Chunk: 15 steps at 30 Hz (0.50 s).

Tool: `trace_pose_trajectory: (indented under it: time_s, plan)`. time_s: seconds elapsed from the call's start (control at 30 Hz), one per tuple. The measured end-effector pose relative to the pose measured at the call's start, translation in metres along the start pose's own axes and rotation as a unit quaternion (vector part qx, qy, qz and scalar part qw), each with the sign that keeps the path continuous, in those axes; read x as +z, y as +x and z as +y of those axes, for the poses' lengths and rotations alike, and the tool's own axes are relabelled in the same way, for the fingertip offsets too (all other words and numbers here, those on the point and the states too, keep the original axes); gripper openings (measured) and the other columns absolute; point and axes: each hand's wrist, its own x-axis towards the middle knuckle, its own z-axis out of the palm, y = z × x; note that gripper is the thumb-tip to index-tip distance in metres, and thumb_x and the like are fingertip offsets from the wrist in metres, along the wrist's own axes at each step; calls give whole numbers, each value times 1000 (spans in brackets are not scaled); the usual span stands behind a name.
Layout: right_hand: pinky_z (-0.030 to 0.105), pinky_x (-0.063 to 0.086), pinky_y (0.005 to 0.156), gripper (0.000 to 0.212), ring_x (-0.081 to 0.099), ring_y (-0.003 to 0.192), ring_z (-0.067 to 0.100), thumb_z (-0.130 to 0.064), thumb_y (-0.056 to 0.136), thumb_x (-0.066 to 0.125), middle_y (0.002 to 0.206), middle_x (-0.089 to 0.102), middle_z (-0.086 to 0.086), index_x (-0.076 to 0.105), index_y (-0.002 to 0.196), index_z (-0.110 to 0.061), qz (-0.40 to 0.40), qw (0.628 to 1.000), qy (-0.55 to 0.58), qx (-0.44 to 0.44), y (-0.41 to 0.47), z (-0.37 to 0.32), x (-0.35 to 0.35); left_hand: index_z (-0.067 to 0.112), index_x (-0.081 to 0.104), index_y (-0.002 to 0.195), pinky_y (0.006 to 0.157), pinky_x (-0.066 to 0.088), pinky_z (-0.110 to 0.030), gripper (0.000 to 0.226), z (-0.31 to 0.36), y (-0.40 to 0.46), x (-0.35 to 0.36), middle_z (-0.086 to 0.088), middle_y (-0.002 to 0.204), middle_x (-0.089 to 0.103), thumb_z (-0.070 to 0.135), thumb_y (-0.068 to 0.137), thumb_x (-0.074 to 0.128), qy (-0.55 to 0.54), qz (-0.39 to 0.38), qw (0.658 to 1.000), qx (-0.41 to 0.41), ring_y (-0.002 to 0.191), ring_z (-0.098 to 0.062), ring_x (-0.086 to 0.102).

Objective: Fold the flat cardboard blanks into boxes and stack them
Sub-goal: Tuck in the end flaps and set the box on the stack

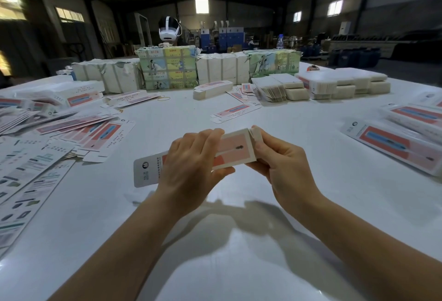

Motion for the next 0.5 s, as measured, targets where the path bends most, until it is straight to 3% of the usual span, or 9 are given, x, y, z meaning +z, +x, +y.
trace_pose_trajectory:
  time_s: [0.13,0.2,0.27,0.33,0.4,0.47,0.5]
  plan:
    - [18,54,77,38,68,94,4,-12,97,51,92,73,-19,71,89,-43,0,997,-67,-39,-1,1,1,-1,58,119,77,50,-47,68,2,1,1,-19,110,63,33,65,83,19,19,1000,7,87,-39,60]
    - [21,54,82,46,66,97,3,-9,99,47,90,70,-28,67,89,-49,14,991,-118,-59,-2,2,1,-2,59,118,76,50,-46,70,4,1,1,-19,110,64,33,63,85,39,29,999,14,87,-39,61]
    - [29,54,90,42,63,103,7,-8,99,43,96,68,-28,67,107,-41,32,984,-164,-68,-2,4,1,-2,59,118,76,51,-46,71,5,2,1,-20,110,64,34,62,85,51,33,998,20,88,-40,61]
    - [35,53,94,38,61,106,12,-8,99,41,111,66,-19,60,128,-23,47,976,-200,-71,-3,5,0,-3,59,118,76,51,-47,72,7,1,2,-21,110,63,33,62,86,53,34,998,20,89,-40,61]
    - [35,51,96,39,60,109,13,-9,100,38,119,64,-10,54,135,-17,31,972,-220,-77,-5,4,1,-3,60,118,76,52,-47,71,8,1,2,-21,110,63,32,62,86,51,37,998,12,89,-40,61]
    - [21,50,92,40,59,106,11,-12,102,35,124,62,-3,49,139,-15,7,961,-260,-95,-9,5,3,-3,60,117,75,51,-47,71,10,1,1,-20,110,64,33,62,86,53,41,998,4,88,-40,61]
    - [10,47,82,40,59,97,9,-13,101,36,122,63,0,48,139,-13,10,948,-296,-116,-10,5,3,-3,60,117,74,52,-46,71,11,1,1,-20,110,64,34,62,86,55,44,998,2,87,-40,62]
